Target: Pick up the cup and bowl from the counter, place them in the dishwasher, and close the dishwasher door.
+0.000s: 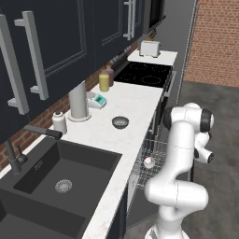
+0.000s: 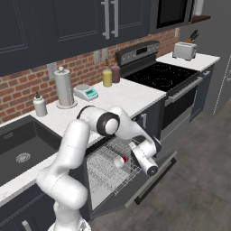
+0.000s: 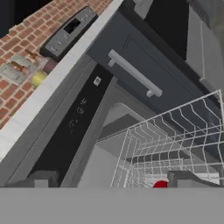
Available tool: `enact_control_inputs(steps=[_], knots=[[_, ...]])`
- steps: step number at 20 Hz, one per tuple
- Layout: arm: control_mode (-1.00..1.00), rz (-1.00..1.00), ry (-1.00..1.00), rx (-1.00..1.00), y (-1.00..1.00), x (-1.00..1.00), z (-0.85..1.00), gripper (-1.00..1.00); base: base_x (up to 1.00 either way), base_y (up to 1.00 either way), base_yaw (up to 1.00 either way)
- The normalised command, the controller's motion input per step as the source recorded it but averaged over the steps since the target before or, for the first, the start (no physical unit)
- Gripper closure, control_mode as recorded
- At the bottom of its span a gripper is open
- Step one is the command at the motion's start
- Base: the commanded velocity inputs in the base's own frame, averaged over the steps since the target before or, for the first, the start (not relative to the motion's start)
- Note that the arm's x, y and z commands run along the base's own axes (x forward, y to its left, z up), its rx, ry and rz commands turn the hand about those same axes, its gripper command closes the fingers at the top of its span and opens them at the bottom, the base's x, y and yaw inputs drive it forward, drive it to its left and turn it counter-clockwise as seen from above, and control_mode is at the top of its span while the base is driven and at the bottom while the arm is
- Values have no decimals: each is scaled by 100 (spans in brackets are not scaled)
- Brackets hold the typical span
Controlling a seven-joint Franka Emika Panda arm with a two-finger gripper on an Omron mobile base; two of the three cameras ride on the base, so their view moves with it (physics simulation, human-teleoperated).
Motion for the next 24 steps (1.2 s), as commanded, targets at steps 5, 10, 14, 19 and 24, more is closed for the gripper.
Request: enact_control_inputs(steps=[5,10,14,19,24], knots=[[-100,0,-11,3,0,-10,100,-100,0,0,0],[-100,0,0,2,0,-3,100,-100,0,0,0],[-100,2,1,1,0,-10,100,-100,0,0,0],[-100,2,16,0,3,-28,100,-100,0,0,0],[-100,2,36,-1,40,-28,92,-100,0,0,0]])
